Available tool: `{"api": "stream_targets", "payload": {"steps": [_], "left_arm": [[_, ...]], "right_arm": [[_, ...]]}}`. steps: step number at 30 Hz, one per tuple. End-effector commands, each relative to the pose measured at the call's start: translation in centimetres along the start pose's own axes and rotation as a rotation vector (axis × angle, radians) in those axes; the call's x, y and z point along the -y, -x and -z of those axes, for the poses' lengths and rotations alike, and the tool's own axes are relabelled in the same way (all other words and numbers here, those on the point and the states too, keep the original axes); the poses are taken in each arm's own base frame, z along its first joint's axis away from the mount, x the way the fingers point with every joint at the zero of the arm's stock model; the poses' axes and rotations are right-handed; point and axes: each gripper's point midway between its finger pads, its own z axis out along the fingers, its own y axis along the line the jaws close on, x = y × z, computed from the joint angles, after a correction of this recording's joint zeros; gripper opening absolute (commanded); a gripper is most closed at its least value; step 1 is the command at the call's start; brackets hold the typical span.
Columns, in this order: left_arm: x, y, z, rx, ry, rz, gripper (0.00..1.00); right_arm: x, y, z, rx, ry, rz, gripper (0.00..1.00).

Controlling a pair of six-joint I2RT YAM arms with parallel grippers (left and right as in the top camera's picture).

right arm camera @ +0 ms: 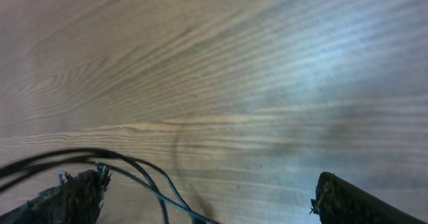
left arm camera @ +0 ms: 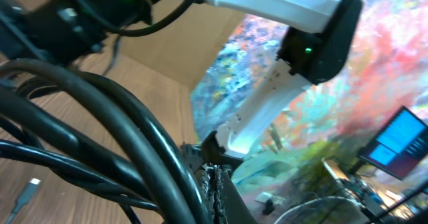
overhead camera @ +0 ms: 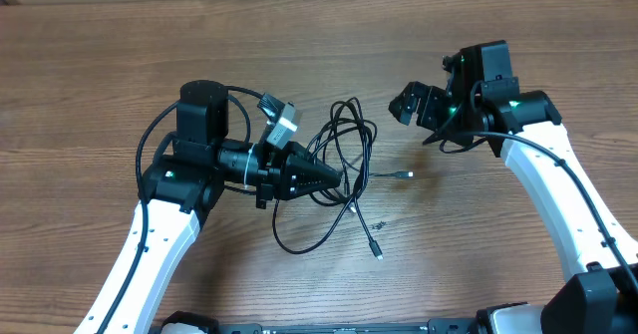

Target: Untangle cables

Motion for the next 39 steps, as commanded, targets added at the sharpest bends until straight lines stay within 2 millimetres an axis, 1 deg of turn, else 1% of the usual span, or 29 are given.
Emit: {"api": "stream_targets", "payload": {"steps": [1, 3, 4, 6, 8, 11, 14, 18, 20, 22, 24, 30, 31, 32, 34, 37, 39], "left_arm": [[-2.2, 0.2, 0.3, -0.002, 0.168, -0.023, 0.04], [-3.7, 0.0, 0.6, -0.006, 0.257, -0.009, 0.04], [-4.4, 0.0, 0.8, -0.006, 0.294, -0.009, 0.04], [-5.1, 0.0, 1.0, -0.005, 0.342, 0.003, 0.04], [-6.2, 0.0, 1.4, 0.004, 0.406, 0.051, 0.04], [-7.7, 0.3, 2.2, 0.033, 0.503, 0.115, 0.04], [-9.6, 1.6, 3.4, 0.118, 0.629, 0.2, 0.04], [-11.2, 2.8, 4.9, 0.224, 0.741, 0.294, 0.04], [-12.0, 3.0, 5.8, 0.281, 0.804, 0.363, 0.04], [-12.6, 3.0, 6.4, 0.311, 0.844, 0.399, 0.04], [-13.2, 2.8, 7.3, 0.359, 0.893, 0.474, 0.04], [-13.2, 2.8, 7.3, 0.355, 0.894, 0.473, 0.04], [-12.9, 2.7, 6.9, 0.331, 0.873, 0.444, 0.04], [-12.0, 2.8, 5.8, 0.264, 0.805, 0.351, 0.04], [-11.4, 2.7, 5.1, 0.225, 0.757, 0.304, 0.04], [-10.1, 2.4, 3.9, 0.177, 0.666, 0.261, 0.04], [-9.8, 2.4, 3.6, 0.171, 0.64, 0.263, 0.04]], "right_arm": [[-1.0, -0.7, 0.7, -0.042, 0.081, 0.008, 1.0], [-2.8, -1.6, 1.3, -0.083, 0.185, 0.091, 1.0], [-4.3, -2.4, 2.0, -0.108, 0.278, 0.157, 1.0], [-5.8, -3.0, 2.9, -0.126, 0.369, 0.209, 1.0], [-6.3, -3.4, 3.3, -0.143, 0.405, 0.21, 1.0], [-6.5, -3.9, 3.5, -0.163, 0.42, 0.202, 1.0], [-6.8, -4.4, 3.7, -0.184, 0.449, 0.21, 1.0], [-7.4, -4.9, 4.2, -0.202, 0.498, 0.237, 1.0], [-7.5, -5.0, 4.2, -0.207, 0.505, 0.238, 1.0], [-7.5, -5.0, 4.2, -0.209, 0.504, 0.237, 1.0], [-7.5, -5.1, 4.2, -0.212, 0.503, 0.235, 1.0], [-7.5, -5.1, 4.2, -0.21, 0.503, 0.236, 1.0], [-7.4, -5.0, 4.2, -0.206, 0.5, 0.238, 1.0], [-7.3, -4.8, 4.1, -0.196, 0.491, 0.242, 1.0], [-7.1, -4.4, 3.9, -0.179, 0.47, 0.249, 1.0], [-7.0, -3.6, 3.6, -0.14, 0.452, 0.271, 1.0], [-7.3, -3.2, 3.6, -0.111, 0.463, 0.315, 1.0]]}}
